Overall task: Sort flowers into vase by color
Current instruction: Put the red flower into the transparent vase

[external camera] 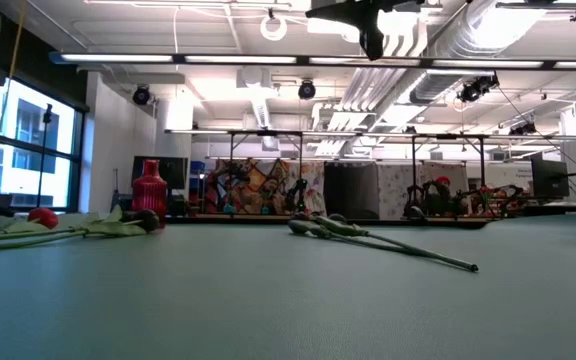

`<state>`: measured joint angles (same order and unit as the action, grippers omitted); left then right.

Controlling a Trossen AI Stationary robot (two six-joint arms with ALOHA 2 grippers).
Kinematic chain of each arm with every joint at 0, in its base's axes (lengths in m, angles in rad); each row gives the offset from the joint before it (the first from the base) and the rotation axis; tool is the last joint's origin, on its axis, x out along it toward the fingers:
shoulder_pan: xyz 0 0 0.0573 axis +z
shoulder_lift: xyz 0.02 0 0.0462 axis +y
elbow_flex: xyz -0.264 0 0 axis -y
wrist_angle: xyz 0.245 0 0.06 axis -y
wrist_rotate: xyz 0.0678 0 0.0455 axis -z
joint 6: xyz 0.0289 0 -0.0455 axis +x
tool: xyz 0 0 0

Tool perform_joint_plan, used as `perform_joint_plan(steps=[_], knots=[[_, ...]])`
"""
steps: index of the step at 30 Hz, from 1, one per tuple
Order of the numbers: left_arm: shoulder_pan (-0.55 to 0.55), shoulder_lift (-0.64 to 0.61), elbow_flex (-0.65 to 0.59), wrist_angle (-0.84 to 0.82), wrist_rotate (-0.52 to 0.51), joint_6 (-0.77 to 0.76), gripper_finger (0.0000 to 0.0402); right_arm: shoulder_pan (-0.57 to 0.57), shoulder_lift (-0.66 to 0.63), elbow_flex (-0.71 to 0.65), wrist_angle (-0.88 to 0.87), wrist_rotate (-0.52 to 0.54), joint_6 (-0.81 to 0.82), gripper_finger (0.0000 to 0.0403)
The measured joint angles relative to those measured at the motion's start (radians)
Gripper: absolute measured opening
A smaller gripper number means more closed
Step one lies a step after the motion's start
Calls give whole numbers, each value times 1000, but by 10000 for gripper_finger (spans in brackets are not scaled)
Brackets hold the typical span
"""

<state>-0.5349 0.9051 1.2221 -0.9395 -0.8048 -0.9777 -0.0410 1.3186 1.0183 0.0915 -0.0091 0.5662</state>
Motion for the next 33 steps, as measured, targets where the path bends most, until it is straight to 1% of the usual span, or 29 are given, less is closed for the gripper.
perform_joint_plan(steps=[5, 8, 12, 14, 19, 21, 24, 26, 29, 31, 33], knots=[[205, 65, 0, 10, 76, 15, 135, 0, 0, 0, -33, -1, -54, 114], [335, 103, 0, 10, 166, 50, 135, 2, 0, 0, -70, -1, -75, 114], [492, 152, 0, 26, 286, 90, 135, -5, 0, 0, -117, -2, -65, 114], [564, 182, 0, 26, 337, 98, 135, -17, 0, 0, -148, 2, -34, 114], [715, 265, 0, 21, 411, 99, 135, -54, 0, 0, -238, 16, 1, 114], [757, 302, 0, 17, 438, 90, 135, -63, 0, 0, -270, 15, 0, 114], [791, 347, 0, 4, 487, 66, 135, -71, 0, 0, -324, 5, -18, 114], [797, 364, 0, -35, 490, 36, 135, -71, 0, 0, -360, 4, -30, 114], [797, 385, -1, -165, 476, -39, 135, -71, 0, 0, -412, 4, -49, 114], [796, 384, -21, -236, 463, -94, 135, -71, 0, 0, -433, 3, -57, 114], [796, 370, -63, -253, 466, -141, 135, -71, 0, 0, -434, 1, -81, 114]])
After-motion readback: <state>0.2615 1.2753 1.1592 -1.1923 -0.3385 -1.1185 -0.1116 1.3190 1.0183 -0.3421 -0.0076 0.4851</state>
